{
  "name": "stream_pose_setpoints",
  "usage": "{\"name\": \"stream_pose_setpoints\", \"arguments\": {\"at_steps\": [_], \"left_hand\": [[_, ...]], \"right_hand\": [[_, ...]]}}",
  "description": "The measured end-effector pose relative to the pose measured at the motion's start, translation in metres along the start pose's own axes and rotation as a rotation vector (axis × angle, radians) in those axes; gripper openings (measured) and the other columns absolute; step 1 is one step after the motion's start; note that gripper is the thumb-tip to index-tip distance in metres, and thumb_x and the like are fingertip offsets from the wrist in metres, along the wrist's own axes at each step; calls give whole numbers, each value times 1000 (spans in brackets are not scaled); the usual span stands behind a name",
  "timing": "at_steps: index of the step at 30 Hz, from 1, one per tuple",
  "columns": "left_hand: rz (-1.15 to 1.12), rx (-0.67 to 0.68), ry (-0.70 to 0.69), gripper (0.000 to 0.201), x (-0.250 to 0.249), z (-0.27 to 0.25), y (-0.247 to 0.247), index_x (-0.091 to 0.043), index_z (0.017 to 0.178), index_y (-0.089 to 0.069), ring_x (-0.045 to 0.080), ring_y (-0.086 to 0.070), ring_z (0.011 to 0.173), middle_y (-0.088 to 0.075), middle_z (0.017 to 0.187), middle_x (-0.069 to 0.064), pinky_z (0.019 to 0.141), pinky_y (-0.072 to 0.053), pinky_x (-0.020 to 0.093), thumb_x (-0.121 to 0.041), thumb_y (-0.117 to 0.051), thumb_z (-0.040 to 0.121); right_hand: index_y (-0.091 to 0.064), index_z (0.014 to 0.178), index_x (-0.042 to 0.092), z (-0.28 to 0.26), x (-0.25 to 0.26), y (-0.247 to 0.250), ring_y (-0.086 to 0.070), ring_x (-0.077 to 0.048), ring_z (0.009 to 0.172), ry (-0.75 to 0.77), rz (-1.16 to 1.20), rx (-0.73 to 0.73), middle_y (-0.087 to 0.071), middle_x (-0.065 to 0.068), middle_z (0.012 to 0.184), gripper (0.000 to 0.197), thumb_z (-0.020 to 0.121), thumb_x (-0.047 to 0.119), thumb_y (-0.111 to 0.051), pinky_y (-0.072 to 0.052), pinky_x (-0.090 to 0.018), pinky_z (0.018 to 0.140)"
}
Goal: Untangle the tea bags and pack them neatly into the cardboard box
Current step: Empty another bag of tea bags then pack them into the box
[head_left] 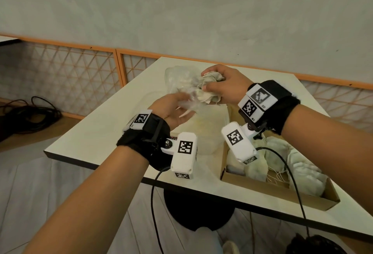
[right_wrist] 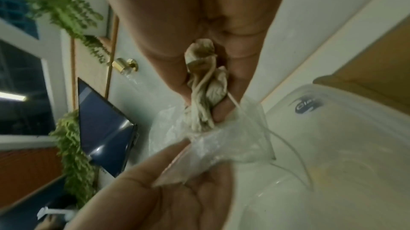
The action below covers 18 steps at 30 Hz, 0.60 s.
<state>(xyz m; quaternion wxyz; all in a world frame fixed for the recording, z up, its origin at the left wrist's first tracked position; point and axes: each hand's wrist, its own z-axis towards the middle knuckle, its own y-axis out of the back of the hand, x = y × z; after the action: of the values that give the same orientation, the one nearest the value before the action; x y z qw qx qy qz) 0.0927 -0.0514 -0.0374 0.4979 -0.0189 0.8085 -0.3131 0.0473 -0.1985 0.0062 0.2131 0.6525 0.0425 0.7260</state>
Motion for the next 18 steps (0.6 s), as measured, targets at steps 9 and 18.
{"name": "stream_pose_setpoints", "arguments": {"at_steps": [9,18], "left_hand": [[88,91,50,23,6,0,-2,-18,105,-57,18,-61,83,-62,93,6,84,-50,41,-38,-51,97],[45,167,35,19,1,-4,4,-15,101,-58,23,-54,87,-55,99,9,87,-51,45,-5,-61,86]], "right_hand": [[-52,112,17,-2,2,-5,-58,-8,80,59,-307,48,-59,7,92,46,74,24,-77,-48,-19,69],[-50,76,19,-7,5,1,-50,-14,58,-165,291,101,-56,2,67,31,85,-10,-51,-45,-18,49]]}}
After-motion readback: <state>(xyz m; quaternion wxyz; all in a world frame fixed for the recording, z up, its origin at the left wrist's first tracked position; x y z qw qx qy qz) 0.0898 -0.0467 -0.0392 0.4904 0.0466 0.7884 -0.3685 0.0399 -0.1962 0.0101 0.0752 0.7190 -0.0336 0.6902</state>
